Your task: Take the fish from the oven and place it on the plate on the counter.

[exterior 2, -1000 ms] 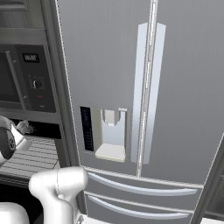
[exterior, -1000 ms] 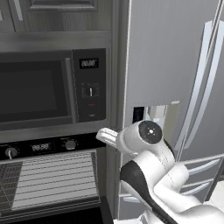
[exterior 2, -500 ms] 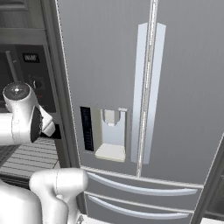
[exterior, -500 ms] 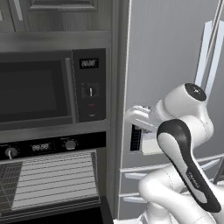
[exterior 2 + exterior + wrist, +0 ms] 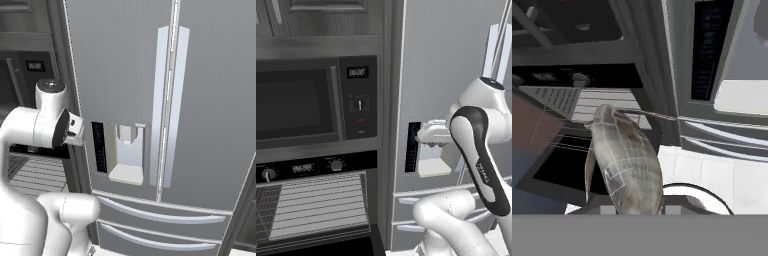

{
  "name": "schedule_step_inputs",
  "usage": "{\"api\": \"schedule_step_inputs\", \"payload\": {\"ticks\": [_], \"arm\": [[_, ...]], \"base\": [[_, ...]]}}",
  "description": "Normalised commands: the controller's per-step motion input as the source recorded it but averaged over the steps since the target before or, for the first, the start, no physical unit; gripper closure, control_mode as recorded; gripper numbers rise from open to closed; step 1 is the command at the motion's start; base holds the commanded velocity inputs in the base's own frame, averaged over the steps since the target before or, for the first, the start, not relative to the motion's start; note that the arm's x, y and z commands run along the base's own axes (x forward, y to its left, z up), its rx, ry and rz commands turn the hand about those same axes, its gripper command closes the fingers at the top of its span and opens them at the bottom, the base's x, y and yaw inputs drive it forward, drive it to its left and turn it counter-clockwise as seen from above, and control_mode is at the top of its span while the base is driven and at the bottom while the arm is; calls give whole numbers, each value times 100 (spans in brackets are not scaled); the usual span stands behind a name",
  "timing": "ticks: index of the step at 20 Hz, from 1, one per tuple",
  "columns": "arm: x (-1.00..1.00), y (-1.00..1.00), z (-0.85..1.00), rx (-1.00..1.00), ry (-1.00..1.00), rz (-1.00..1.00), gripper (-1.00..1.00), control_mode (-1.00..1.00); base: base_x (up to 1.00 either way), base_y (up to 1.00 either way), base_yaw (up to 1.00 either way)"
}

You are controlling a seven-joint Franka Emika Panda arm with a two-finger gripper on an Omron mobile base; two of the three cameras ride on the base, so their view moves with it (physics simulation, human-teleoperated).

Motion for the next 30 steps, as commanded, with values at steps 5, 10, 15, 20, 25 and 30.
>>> {"api": "schedule_step_inputs", "payload": {"ticks": [5, 10, 15, 20, 25, 30], "arm": [[-56, -13, -3, -13, -14, 2, 100, -100], [-48, 0, 1, -14, -10, -10, 100, -100], [-1, 2, 0, -2, 0, -4, 100, -100], [0, 0, 0, 0, 0, 0, 100, -100], [0, 0, 0, 0, 0, 0, 100, -100], [0, -10, 0, 0, 1, -1, 100, -100]], "base": [[0, 0, 0], [0, 0, 0], [0, 0, 0], [0, 0, 0], [0, 0, 0], [0, 0, 0]]}}
